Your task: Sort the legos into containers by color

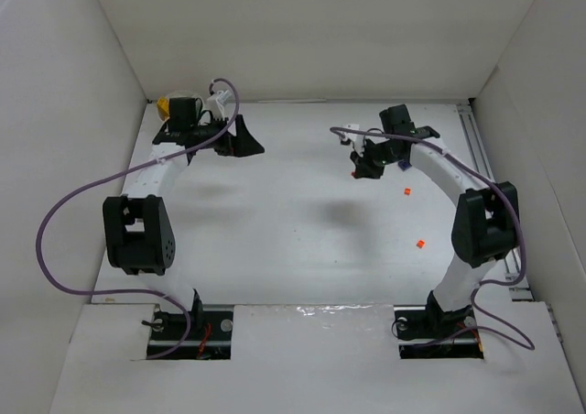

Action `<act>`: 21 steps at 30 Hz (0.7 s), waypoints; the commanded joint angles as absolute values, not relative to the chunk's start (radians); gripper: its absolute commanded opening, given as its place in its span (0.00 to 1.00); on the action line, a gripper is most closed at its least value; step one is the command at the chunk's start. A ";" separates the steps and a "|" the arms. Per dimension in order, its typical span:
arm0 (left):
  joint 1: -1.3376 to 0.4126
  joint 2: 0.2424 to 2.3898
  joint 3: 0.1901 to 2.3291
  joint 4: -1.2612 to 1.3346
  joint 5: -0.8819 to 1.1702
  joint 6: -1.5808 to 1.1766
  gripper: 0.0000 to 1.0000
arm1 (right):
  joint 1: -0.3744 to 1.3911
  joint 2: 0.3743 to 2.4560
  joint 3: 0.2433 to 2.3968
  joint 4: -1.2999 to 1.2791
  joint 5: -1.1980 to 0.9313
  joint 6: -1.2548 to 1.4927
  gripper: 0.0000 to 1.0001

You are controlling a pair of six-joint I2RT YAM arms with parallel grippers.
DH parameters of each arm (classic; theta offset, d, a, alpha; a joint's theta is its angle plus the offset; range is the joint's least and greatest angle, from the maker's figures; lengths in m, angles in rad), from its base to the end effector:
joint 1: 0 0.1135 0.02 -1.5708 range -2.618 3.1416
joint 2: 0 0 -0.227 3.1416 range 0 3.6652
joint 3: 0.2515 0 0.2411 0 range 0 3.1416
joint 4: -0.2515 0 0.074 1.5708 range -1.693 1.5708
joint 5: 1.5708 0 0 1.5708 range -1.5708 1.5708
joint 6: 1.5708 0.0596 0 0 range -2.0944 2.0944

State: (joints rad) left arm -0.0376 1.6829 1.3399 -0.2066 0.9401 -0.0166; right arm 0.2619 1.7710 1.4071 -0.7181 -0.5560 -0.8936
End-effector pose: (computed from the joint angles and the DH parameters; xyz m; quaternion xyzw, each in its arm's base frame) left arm 0.3765 -0.0623 0.2600 0.2295 0.7755 -0.4068 0.4248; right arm 0.3427 0.1244 0.1989 -0.5652 0.7453 0.1808 0.3039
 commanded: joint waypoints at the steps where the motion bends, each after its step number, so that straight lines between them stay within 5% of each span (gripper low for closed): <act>1: -0.041 1.624 1.286 -0.039 1.039 -0.265 0.98 | 0.352 1.709 1.479 -0.586 -0.684 -0.727 0.00; 9: -0.121 1.655 1.318 0.023 1.029 -0.333 0.78 | 0.491 1.773 1.658 -0.476 -0.647 -0.428 0.00; 14: -0.132 1.689 1.350 0.060 1.029 -0.376 0.46 | 0.540 1.810 1.736 -0.466 -0.578 -0.347 0.00; 21: -0.176 1.710 1.416 0.080 1.029 -0.387 0.48 | 0.603 1.832 1.778 -0.502 -0.463 -0.327 0.00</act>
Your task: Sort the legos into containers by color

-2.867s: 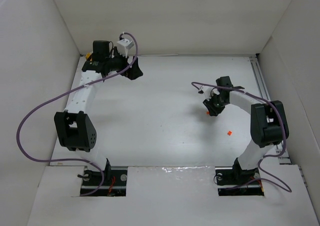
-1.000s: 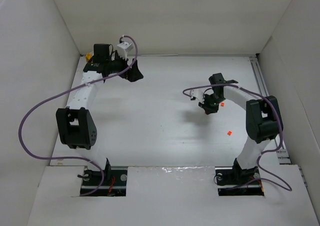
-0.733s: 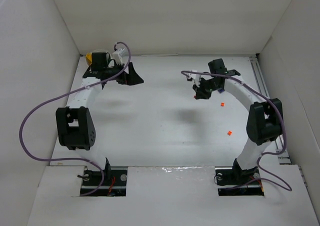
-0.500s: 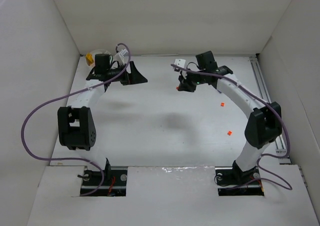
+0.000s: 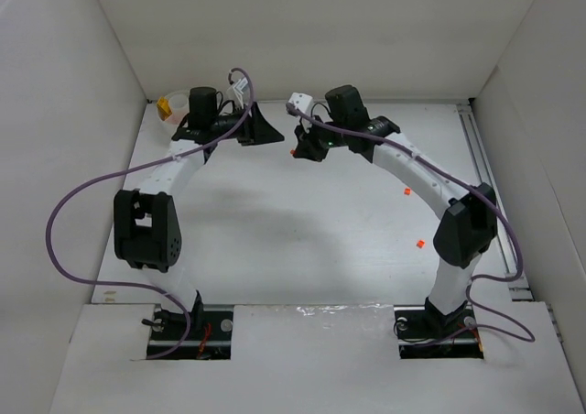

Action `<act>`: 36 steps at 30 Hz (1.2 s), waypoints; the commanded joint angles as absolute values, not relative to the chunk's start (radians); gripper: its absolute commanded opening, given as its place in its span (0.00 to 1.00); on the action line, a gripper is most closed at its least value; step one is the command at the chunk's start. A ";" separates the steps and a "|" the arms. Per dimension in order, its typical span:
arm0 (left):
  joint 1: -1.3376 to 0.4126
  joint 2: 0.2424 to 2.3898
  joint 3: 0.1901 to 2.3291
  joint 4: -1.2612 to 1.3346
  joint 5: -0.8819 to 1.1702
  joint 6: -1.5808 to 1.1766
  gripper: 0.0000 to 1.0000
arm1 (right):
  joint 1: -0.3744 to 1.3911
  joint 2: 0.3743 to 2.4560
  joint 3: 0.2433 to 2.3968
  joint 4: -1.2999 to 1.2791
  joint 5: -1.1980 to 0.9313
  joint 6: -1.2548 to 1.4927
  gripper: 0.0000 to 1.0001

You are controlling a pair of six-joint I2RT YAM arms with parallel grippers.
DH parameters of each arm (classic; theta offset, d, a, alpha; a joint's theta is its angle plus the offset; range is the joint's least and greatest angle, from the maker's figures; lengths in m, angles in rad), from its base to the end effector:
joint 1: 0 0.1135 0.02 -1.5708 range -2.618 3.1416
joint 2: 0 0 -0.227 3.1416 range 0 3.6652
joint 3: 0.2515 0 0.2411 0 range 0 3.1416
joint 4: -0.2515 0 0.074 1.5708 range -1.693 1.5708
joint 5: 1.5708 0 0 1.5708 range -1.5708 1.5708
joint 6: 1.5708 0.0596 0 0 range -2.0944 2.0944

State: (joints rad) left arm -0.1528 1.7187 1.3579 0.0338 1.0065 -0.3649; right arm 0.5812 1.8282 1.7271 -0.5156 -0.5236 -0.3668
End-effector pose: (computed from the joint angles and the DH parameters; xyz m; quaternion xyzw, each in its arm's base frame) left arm 0.3811 -0.1096 0.2777 0.2040 0.7377 -0.5096 0.3930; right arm 0.3335 0.2548 0.2965 -0.4974 0.7092 0.2761 0.4164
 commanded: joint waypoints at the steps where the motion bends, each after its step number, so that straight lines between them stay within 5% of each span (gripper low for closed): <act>1: -0.187 1.720 1.416 0.080 1.029 -0.387 0.49 | 0.612 1.832 1.778 -0.502 -0.451 -0.327 0.00; 27: -0.227 1.769 1.474 0.043 1.066 -0.347 0.48 | 0.621 1.853 1.827 -0.453 -0.377 -0.327 0.00; 36: -0.227 1.778 1.474 0.034 1.066 -0.347 0.34 | 0.621 1.853 1.827 -0.434 -0.368 -0.327 0.00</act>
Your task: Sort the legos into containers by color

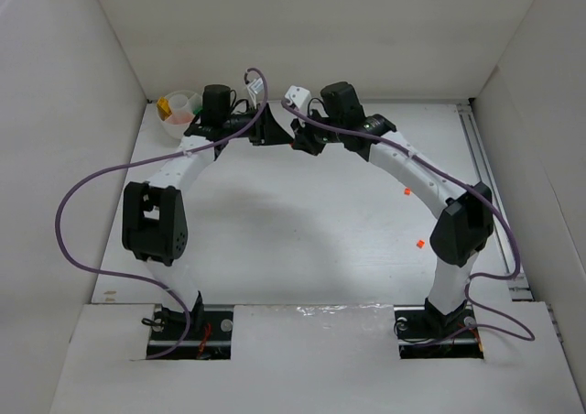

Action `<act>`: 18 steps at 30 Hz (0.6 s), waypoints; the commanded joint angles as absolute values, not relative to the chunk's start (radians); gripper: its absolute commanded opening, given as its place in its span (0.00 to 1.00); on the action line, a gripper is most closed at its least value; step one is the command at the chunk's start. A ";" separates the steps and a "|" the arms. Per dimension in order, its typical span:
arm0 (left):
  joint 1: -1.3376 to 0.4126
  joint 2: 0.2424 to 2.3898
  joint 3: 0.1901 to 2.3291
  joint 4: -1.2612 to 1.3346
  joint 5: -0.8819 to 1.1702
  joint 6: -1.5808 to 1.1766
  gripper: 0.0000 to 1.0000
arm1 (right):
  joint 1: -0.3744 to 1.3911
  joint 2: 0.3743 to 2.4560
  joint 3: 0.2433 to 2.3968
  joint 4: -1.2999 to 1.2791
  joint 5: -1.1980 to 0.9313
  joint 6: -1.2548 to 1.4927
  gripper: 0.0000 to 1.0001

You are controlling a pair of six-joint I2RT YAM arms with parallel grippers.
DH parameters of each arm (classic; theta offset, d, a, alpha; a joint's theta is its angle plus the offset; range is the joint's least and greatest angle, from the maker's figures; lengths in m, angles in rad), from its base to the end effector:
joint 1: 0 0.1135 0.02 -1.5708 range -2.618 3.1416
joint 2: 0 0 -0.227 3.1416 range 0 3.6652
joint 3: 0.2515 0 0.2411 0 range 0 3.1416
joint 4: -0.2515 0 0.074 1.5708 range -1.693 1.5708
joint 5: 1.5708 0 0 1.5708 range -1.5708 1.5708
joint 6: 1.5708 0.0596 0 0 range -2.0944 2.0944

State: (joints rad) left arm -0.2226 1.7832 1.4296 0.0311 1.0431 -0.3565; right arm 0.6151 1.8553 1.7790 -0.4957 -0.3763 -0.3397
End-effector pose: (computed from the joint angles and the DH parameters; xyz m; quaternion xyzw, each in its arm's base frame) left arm 0.3850 -0.1399 0.2779 0.2434 0.7215 -0.5321 0.3702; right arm 0.3385 0.2660 0.3033 -0.4758 0.7248 0.2272 0.4435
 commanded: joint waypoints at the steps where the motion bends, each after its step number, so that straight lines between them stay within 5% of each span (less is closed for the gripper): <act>1: -0.227 1.778 1.474 0.034 1.066 -0.347 0.32 | 0.621 1.853 1.827 -0.434 -0.368 -0.327 0.00; 12: -0.236 1.778 1.483 0.006 1.066 -0.325 0.00 | 0.630 1.853 1.827 -0.416 -0.331 -0.327 0.02; 15: -0.236 1.767 1.483 0.006 1.054 -0.316 0.00 | 0.630 1.836 1.809 -0.393 -0.322 -0.327 0.38; 18: -0.236 1.744 1.483 -0.017 0.977 -0.287 0.00 | 0.630 1.781 1.690 -0.306 -0.313 -0.318 0.55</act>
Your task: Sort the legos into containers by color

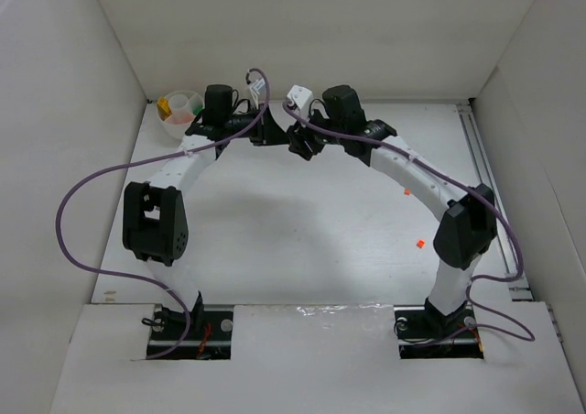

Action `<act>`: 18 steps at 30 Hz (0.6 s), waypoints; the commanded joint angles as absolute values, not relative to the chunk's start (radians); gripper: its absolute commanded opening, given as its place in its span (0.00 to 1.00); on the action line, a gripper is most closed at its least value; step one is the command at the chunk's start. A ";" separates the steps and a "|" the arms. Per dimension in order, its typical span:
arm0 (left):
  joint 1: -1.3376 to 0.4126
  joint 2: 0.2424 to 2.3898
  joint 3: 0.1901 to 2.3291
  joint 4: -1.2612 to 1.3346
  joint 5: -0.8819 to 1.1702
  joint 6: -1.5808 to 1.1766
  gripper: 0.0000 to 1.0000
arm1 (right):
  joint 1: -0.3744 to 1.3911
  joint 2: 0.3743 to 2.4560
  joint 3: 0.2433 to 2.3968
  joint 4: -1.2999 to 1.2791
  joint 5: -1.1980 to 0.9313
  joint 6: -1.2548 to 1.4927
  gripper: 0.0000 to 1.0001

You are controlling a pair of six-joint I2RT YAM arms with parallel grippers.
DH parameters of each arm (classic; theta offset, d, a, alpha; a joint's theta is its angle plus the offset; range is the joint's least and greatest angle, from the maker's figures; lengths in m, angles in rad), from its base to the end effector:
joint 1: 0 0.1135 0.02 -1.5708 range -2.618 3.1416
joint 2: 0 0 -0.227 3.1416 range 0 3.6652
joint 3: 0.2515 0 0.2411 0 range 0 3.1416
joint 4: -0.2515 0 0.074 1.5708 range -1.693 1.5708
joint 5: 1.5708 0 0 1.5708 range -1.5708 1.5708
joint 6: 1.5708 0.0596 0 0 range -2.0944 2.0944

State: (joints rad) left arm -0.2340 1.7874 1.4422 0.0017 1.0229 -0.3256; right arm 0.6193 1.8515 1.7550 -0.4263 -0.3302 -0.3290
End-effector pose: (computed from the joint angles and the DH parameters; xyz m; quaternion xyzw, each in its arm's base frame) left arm 0.3848 -0.1440 0.2773 0.2489 0.7251 -0.5233 0.3721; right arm 0.3422 0.2677 0.3037 -0.4631 0.7223 0.2122 0.4678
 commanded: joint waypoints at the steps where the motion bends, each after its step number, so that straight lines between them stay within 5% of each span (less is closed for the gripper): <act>1: -0.227 1.732 1.494 -0.031 0.953 -0.263 0.00 | 0.617 1.732 1.648 -0.279 -0.313 -0.318 0.61; 8: -0.097 1.710 1.546 -0.133 0.798 -0.183 0.00 | 0.508 1.609 1.422 -0.233 -0.333 -0.318 0.62; 18: 0.058 1.788 1.707 -0.242 0.261 0.072 0.00 | 0.298 1.571 1.313 -0.327 -0.344 -0.293 0.61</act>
State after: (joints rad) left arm 0.0566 1.7836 1.6608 -0.2028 0.4458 -0.0322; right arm 0.3199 1.6234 1.3220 -0.3359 -0.3313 -0.3099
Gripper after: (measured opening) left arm 0.051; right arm 0.609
